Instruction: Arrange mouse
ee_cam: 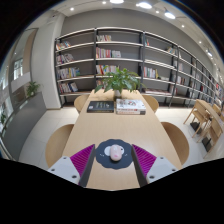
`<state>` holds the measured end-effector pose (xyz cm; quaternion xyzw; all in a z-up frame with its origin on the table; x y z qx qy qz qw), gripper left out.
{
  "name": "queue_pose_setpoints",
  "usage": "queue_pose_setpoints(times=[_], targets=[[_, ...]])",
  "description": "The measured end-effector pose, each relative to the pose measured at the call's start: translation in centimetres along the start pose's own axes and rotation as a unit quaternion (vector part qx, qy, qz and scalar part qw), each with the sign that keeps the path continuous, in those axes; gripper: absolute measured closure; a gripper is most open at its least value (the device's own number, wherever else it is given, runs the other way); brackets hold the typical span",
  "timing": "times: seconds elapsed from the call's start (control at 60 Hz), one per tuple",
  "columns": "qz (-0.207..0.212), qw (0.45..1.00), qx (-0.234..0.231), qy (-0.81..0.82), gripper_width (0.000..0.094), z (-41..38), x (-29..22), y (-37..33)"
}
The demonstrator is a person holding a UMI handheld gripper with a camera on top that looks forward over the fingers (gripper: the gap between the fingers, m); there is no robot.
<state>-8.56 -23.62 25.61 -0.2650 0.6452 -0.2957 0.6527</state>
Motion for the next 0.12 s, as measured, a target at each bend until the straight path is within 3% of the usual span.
queue_pose_setpoints(times=[0.117], targets=[[-0.002, 1.000, 0.008, 0.001, 0.0234, 0.51, 0.77, -0.28]])
Point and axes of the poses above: the point between the fingertips, and its own axes, seen from behind it with the camera up: z to the right, x down, y forward, the way the camera looks, the point moved 2 cm from there along -y, backward, against the way the camera looks, and after that the axes turned 13 degrees about -z, right-handed, at the moved point
